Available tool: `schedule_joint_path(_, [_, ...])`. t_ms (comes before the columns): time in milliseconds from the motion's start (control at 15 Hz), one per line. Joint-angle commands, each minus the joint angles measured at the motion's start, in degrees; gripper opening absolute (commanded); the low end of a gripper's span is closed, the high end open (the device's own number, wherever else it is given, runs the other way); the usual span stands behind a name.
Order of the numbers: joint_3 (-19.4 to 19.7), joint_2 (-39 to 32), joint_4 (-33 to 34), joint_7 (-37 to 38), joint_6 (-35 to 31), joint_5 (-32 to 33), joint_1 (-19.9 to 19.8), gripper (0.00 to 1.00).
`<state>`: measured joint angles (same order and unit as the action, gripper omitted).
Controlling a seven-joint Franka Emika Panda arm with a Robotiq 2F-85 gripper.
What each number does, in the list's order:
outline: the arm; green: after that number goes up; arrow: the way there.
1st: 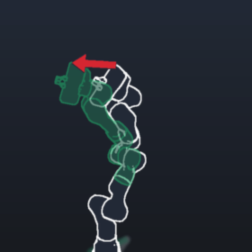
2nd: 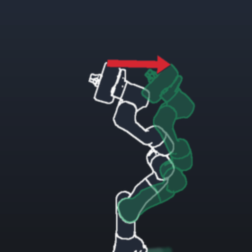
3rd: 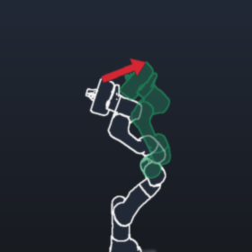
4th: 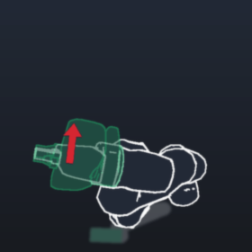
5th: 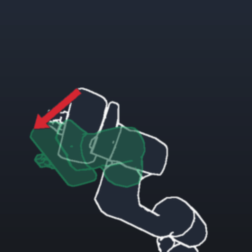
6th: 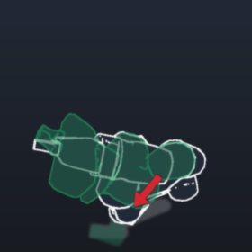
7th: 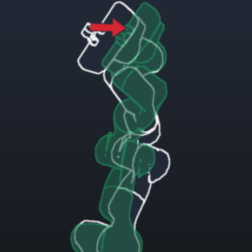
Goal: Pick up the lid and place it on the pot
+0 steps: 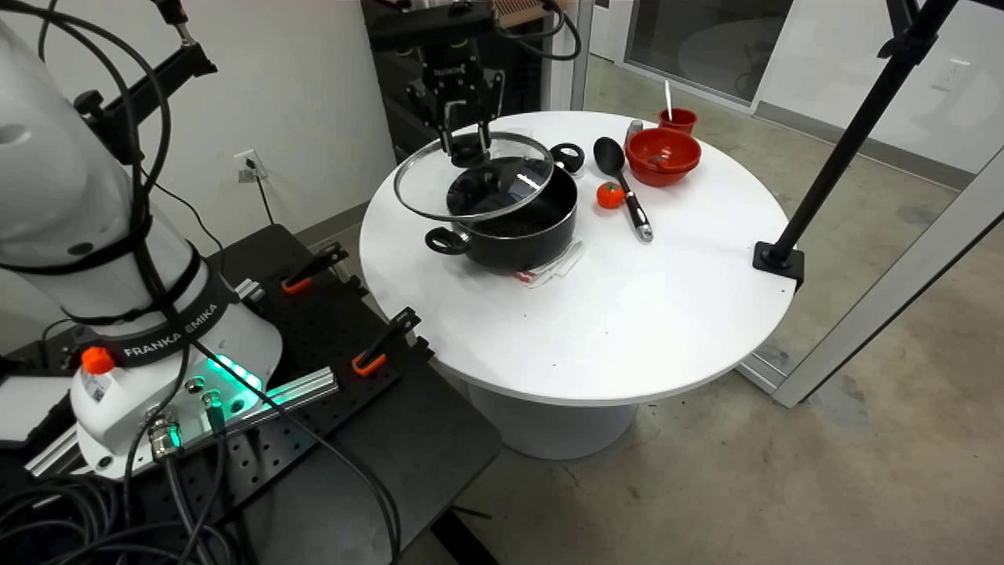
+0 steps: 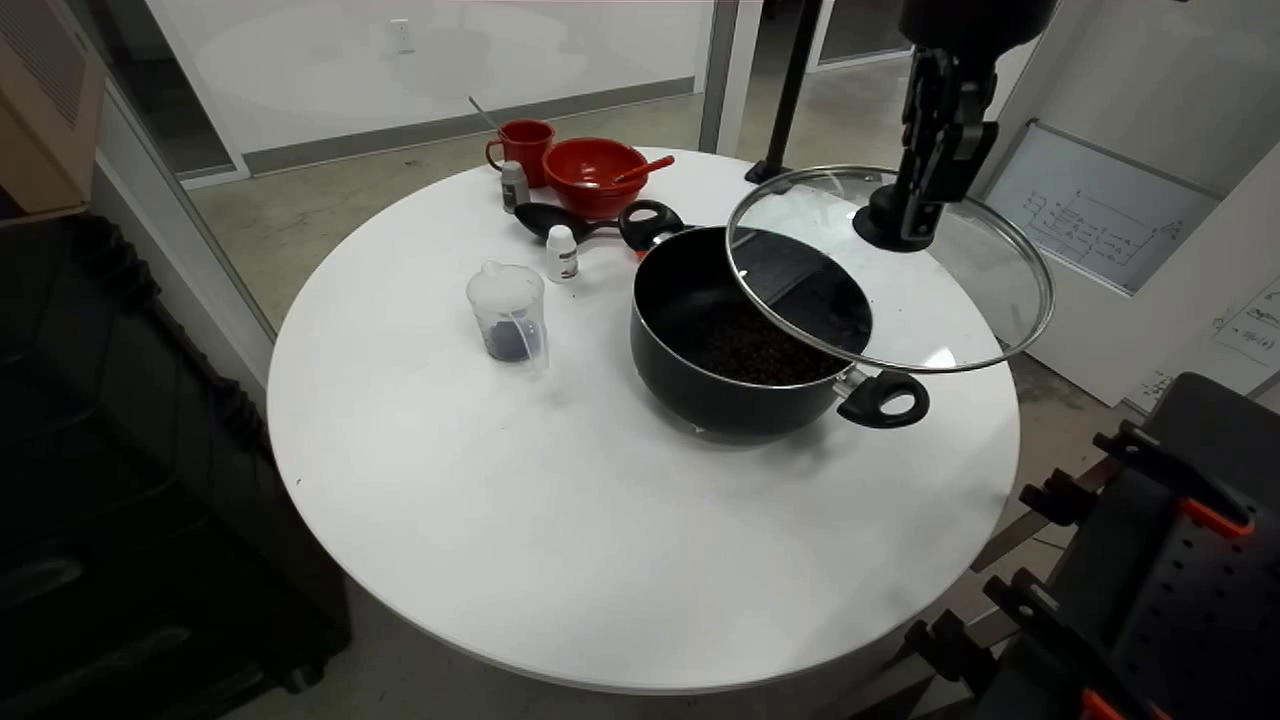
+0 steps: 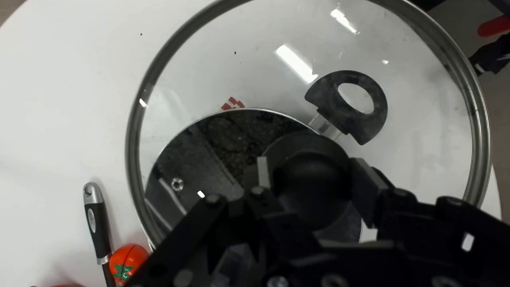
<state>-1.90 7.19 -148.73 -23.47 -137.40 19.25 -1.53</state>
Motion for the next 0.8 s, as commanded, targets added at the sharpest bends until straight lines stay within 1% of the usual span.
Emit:
schedule_joint_path(0, [0.2, 3.0, -0.9, 3.9, 3.0, 3.6, 0.5, 0.25])
schedule_joint_path(67, [0.8, 0.3, -0.1, 1.5, 0.9, 1.5, 0.8, 0.5])
schedule_joint_path(400, [0.8, 0.6, -0.4, 2.5, 1.8, 2.2, 0.8, 0.5])
schedule_joint_path(467, [0.8, 0.6, -0.4, 2.5, 1.8, 2.2, 0.8, 0.25])
schedule_joint_path(733, [0.7, -5.2, 4.0, 4.8, 1.0, 0.5, 0.9, 0.25])
